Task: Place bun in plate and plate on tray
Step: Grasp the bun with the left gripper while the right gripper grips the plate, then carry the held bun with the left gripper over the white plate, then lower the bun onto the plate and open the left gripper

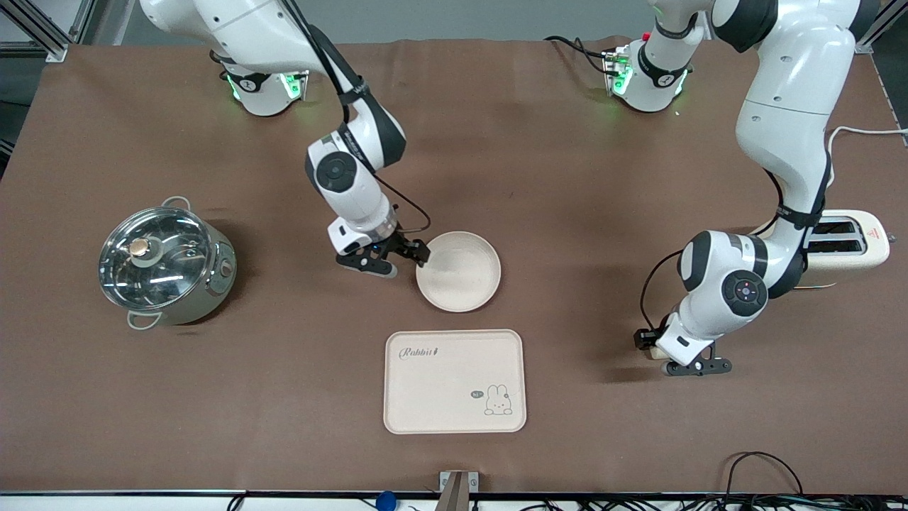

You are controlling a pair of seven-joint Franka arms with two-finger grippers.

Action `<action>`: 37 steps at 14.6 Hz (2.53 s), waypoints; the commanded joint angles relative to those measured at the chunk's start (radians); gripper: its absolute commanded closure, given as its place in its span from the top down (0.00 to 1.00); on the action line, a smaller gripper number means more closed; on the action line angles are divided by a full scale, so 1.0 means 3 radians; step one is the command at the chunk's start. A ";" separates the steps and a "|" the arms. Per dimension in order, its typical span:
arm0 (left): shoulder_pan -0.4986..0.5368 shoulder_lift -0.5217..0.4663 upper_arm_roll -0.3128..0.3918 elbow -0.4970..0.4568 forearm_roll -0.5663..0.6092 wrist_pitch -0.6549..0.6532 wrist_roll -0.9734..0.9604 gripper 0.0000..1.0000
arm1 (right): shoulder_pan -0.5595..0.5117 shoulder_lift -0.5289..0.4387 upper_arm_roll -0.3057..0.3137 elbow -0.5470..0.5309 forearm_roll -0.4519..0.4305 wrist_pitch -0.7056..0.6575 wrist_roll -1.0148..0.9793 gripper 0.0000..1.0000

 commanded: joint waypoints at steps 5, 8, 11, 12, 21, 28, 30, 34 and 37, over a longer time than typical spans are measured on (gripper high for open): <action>-0.0161 -0.0212 -0.0266 0.0073 0.0058 -0.0419 -0.0766 0.35 | 0.0107 0.0342 -0.0047 0.0308 -0.0156 -0.0010 0.0063 0.93; -0.0345 -0.0340 -0.0532 0.0078 0.0063 -0.0671 -0.1563 0.35 | 0.0107 0.0347 -0.0047 0.0303 -0.0193 -0.0020 0.0063 0.70; -0.0671 -0.0330 -0.0666 0.0098 0.0083 -0.0718 -0.2325 0.35 | 0.0107 0.0347 -0.0047 0.0297 -0.0193 -0.0020 0.0063 0.49; -0.0820 -0.0304 -0.0666 0.0144 0.0083 -0.0718 -0.2535 0.35 | 0.0107 0.0347 -0.0047 0.0292 -0.0193 -0.0020 0.0063 0.45; -0.1511 0.0105 -0.0661 0.0436 0.0037 -0.0651 -0.3646 0.43 | 0.0107 0.0363 -0.0052 0.0277 -0.0198 -0.0010 0.0063 0.22; -0.1501 0.0126 -0.0656 0.0462 0.0037 -0.0564 -0.3683 0.92 | 0.0112 0.0363 -0.0057 0.0272 -0.0254 0.0011 0.0068 0.00; -0.1450 0.0009 -0.0635 0.0553 0.0083 -0.0595 -0.3657 1.00 | 0.0097 0.0353 -0.0057 0.0272 -0.0254 0.0006 0.0063 0.00; -0.1160 -0.0390 -0.0625 0.0595 0.0149 -0.0804 -0.3429 1.00 | 0.0077 0.0276 -0.0047 0.0267 -0.0244 -0.0056 0.0099 0.00; -0.0924 -0.0799 -0.0630 0.0589 0.0181 -0.1202 -0.2775 1.00 | 0.0046 0.0057 -0.0047 0.0297 -0.0198 -0.0112 0.0180 0.00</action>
